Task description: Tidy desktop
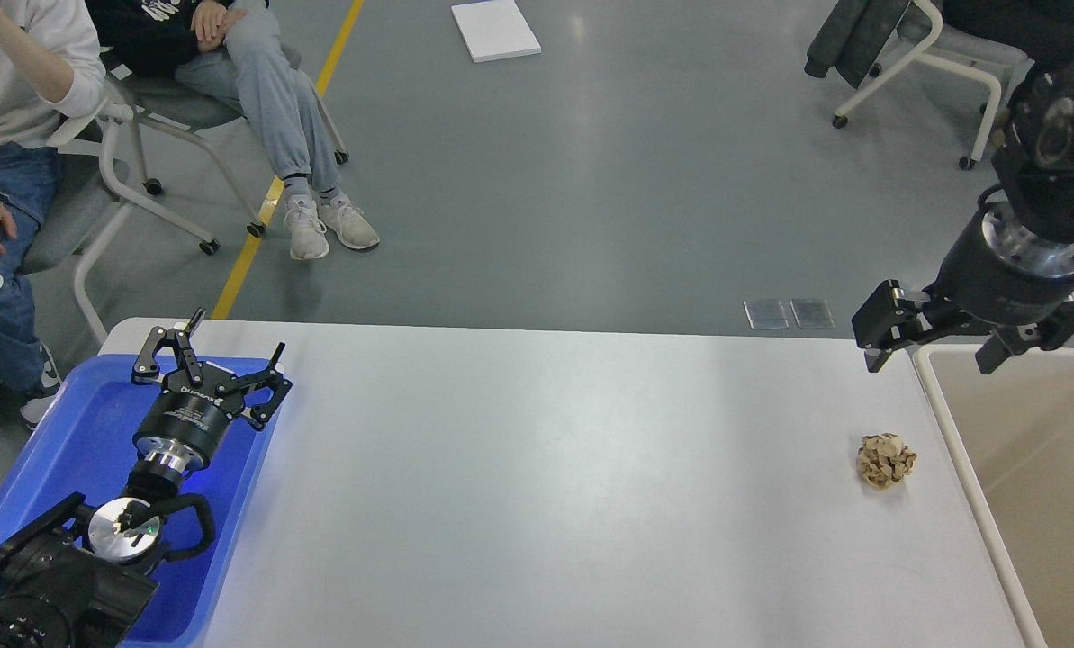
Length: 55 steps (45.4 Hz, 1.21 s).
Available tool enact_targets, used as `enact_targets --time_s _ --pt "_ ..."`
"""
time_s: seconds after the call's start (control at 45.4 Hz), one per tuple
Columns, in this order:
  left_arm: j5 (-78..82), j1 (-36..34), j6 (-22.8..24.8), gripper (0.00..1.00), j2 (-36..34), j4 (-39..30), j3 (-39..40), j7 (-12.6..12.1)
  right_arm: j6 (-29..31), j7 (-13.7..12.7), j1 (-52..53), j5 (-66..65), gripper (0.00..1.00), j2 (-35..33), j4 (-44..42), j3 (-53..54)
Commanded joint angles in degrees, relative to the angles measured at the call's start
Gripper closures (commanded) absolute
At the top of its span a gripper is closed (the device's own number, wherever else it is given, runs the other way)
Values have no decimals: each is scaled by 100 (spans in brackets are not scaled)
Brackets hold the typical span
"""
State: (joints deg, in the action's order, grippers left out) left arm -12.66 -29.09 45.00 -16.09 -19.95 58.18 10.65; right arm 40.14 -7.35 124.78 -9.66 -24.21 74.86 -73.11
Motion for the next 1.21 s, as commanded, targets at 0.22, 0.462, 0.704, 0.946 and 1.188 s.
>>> enact_targets --time_s 0.22,0.462,0.704,0.946,1.188 --pt "1 0 0 0 1 0 0 -1 -1931 -3 -2167 -142 0 -409 -762 631" --pt "1 0 0 0 1 0 0 -1 -2458 -3 -3125 -142 0 -286 -1483 764" --pt "1 0 0 0 1 0 0 -1 -2713 6 -3582 -115 0 -286 -1870 807" --pt "1 0 0 0 1 -9 0 -1 -3003 -3 -4163 -115 0 -268 -2134 1150" --pt "1 0 0 0 1 0 0 -1 -3671 -3 -5006 -115 0 -84 -2740 1378"
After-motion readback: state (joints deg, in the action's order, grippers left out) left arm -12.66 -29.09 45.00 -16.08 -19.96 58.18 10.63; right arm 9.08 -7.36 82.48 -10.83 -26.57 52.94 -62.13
